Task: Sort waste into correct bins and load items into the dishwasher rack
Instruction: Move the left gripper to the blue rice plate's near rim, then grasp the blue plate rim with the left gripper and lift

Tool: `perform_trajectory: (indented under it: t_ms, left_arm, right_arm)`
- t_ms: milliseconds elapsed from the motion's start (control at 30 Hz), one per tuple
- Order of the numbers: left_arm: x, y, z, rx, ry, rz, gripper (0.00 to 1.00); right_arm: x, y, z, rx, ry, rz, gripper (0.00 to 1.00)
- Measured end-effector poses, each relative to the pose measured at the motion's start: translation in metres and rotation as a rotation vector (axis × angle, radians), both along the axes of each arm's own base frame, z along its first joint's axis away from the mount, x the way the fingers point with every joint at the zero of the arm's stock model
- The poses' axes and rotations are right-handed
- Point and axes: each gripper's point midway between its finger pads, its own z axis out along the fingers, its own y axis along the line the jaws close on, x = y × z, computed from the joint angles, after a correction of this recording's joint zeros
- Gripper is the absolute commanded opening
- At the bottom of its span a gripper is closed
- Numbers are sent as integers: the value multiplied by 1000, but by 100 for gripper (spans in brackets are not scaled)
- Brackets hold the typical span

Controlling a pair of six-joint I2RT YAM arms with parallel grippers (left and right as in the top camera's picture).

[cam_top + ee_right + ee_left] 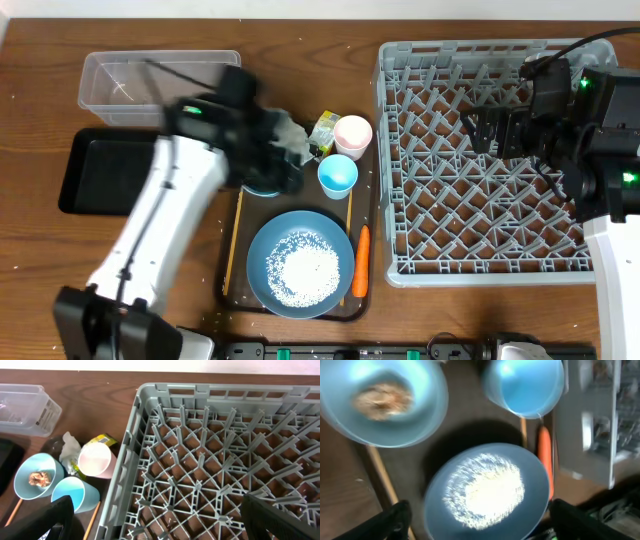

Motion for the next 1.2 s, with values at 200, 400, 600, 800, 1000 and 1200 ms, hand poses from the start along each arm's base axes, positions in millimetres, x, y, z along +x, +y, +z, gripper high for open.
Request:
perform_trajectory:
  t_ms: [200,400,600,800,1000,1200]
  left_arm:
    - [-46,-47,-13,124,11,-70,79]
    - [-87,-68,-42,202,38,-91,79]
    - [-121,-87,-79,217,24,-188,79]
    - [-129,-89,-84,223,13,-252,79]
    - [-134,-88,-90,223,22,-329,74]
    - [-146,-102,-105,169,90,-449,75]
  right_arm:
    - [-1,-2,-3,-9,14,-10,99]
    - [1,-3,-18,-7,67,-14,99]
    - [0,-3,-39,0,156,-18,99]
    - [-4,-3,-51,2,212,-19,99]
    - [-6,-3,-53,2,224,-19,99]
    - [-6,-3,-53,2,223,-19,99]
